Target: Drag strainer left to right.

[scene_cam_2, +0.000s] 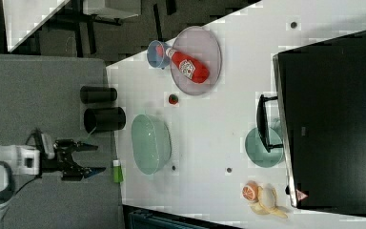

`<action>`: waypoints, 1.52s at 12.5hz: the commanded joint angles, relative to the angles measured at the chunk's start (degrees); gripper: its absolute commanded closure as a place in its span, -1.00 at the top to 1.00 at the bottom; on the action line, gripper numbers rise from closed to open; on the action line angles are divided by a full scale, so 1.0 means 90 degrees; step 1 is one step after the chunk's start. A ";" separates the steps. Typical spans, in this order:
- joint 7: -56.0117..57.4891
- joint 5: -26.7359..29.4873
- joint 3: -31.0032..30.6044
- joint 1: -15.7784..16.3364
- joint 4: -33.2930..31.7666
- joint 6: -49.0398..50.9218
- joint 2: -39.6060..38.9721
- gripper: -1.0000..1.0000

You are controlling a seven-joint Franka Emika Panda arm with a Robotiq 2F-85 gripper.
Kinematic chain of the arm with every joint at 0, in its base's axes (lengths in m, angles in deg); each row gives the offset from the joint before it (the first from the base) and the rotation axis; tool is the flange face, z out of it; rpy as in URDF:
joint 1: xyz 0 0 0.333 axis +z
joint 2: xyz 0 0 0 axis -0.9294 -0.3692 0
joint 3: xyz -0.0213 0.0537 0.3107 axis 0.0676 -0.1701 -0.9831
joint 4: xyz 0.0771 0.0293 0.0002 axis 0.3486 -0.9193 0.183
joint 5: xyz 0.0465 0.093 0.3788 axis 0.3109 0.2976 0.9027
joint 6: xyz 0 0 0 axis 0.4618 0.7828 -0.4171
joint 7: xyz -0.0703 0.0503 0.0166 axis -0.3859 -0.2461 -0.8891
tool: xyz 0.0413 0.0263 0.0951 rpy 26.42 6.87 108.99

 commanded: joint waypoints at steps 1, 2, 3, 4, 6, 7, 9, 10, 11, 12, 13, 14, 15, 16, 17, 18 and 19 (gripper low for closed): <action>-0.2572 -0.0178 -0.0332 0.0097 -0.0109 -0.0728 -0.0132 1.00; -0.3218 -0.0183 -0.0497 0.0102 -0.0209 -0.1051 -0.0376 1.00; -0.3717 -0.0206 -0.0617 0.0109 -0.0330 -0.1387 -0.0622 1.00; -0.4013 -0.0259 -0.0691 0.0116 -0.0465 -0.1682 -0.0868 1.00; -0.4218 -0.0351 -0.0720 0.0141 -0.0745 -0.2226 -0.1376 1.00; -0.4341 -0.0400 -0.0708 0.0145 -0.0867 -0.2595 -0.1662 1.00; -0.4789 -0.0406 -0.0694 0.0158 -0.0976 -0.3542 -0.2322 1.00; -0.4933 -0.0487 -0.0677 0.0175 -0.0970 -0.3986 -0.2668 1.00; -0.4968 -0.0701 -0.0617 0.0216 -0.0965 -0.4408 -0.2973 1.00; -0.5015 -0.0929 -0.0503 0.0273 -0.0964 -0.4727 -0.3230 1.00; -0.5090 -0.1110 -0.0358 0.0352 -0.0965 -0.4931 -0.3428 1.00; -0.5205 -0.1158 -0.0193 0.0445 -0.0966 -0.5038 -0.3567 1.00; -0.5323 -0.1158 -0.0034 0.0539 -0.0968 -0.5056 -0.3641 1.00; -0.5404 -0.1159 0.0136 0.0626 -0.0992 -0.5053 -0.3671 1.00; -0.5421 -0.1159 0.0310 0.0710 -0.1034 -0.5053 -0.3673 1.00; -0.5420 -0.1159 0.0432 0.0777 -0.1076 -0.5057 -0.3677 1.00; -0.5419 -0.1158 0.0464 0.0805 -0.1116 -0.5072 -0.3683 1.00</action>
